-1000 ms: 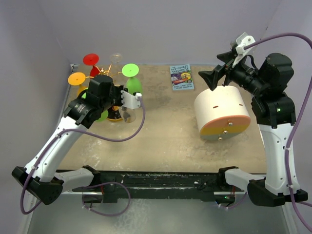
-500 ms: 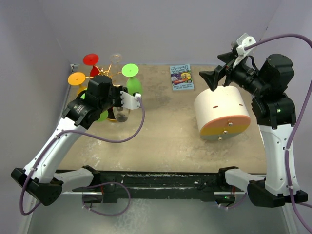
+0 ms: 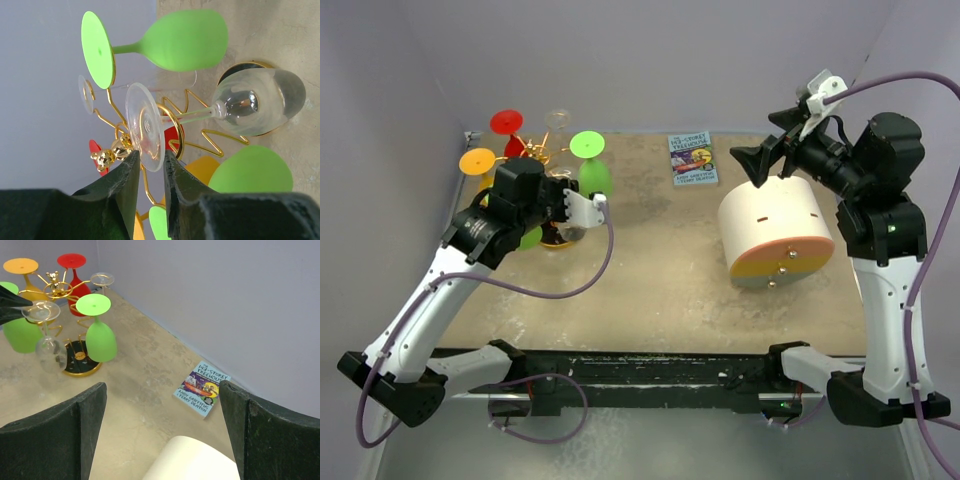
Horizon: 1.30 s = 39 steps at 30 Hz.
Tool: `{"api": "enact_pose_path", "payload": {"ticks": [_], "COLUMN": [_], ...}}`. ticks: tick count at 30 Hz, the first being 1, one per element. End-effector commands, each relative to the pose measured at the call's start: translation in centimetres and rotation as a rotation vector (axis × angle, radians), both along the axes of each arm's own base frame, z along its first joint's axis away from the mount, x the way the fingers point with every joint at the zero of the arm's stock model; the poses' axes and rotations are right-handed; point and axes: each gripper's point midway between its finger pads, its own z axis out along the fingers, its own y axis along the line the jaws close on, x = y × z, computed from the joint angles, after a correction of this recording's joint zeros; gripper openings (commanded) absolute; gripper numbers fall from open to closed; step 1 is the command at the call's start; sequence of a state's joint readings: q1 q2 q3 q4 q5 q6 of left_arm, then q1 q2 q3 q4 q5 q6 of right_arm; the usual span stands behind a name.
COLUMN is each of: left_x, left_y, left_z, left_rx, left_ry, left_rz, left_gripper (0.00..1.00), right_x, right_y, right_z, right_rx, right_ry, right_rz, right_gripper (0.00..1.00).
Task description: Place the wine glass upside down on the wine glass rack
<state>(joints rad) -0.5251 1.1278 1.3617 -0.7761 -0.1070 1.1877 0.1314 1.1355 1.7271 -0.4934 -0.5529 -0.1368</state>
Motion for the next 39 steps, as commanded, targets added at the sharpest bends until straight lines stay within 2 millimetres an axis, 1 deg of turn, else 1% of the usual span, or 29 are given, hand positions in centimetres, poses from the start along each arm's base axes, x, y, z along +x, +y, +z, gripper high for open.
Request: {"api": "enact_pose_path", "payload": {"ticks": [1,6,14,19,23,24,28,30,32,34,35,36,39], "left_x": [-0.9,-1.3,-2.4,-3.2,-4.5,-5.1,-6.9,-7.5,-7.6,-7.2,-6.9,-6.4,-5.0], "left_y": [0.0,-0.1,0.0,0.0,-0.3,-0.4,-1.3,-1.5,-1.5,-1.3,-1.0,-0.6,1.4], "left_z": [2.5,2.6,2.1,1.9,1.6,1.5,1.4,1.7,2.3,3.5,4.5,5.6,8.6], "left_rx": [-0.059,-0.070,-0.069,-0.074,-0.081,-0.090,-0.153,-0.188,-0.248,-0.347,-0.416,-0.488,-0.720], "left_ry": [-0.046,-0.044,-0.015,0.000,0.036,0.050,0.092,0.098,0.090,0.071,0.055,0.027,-0.046], "left_rz": [-0.010,-0.019,-0.044,-0.065,-0.113,-0.129,-0.190,-0.202,-0.182,-0.120,-0.072,-0.030,0.138], "left_gripper": [0.29,0.30,0.31,0.33,0.36,0.39,0.55,0.64,0.72,0.85,0.97,1.00,0.99], "right_x": [-0.7,-0.4,0.3,1.2,2.2,2.5,3.1,3.4,3.9,4.5,4.8,4.9,4.9], "right_y": [0.0,-0.2,-1.1,-1.8,-2.6,-2.9,-3.8,-4.4,-5.5,-7.0,-7.9,-8.7,-10.3], "right_z": [1.5,1.2,0.8,-0.1,-1.3,-1.7,-3.1,-4.1,-5.2,-6.3,-6.9,-7.4,-8.5], "right_rx": [0.018,0.016,0.005,-0.023,-0.057,-0.069,-0.117,-0.153,-0.190,-0.224,-0.234,-0.242,-0.241], "right_ry": [-0.057,-0.053,-0.054,-0.046,-0.028,-0.017,0.013,0.031,0.059,0.099,0.123,0.148,0.187], "right_rz": [0.012,0.001,-0.048,-0.092,-0.137,-0.156,-0.200,-0.226,-0.279,-0.363,-0.413,-0.461,-0.558], "right_gripper": [0.95,0.96,0.96,0.96,0.96,0.96,0.96,0.97,0.97,0.98,1.00,1.00,1.00]}}
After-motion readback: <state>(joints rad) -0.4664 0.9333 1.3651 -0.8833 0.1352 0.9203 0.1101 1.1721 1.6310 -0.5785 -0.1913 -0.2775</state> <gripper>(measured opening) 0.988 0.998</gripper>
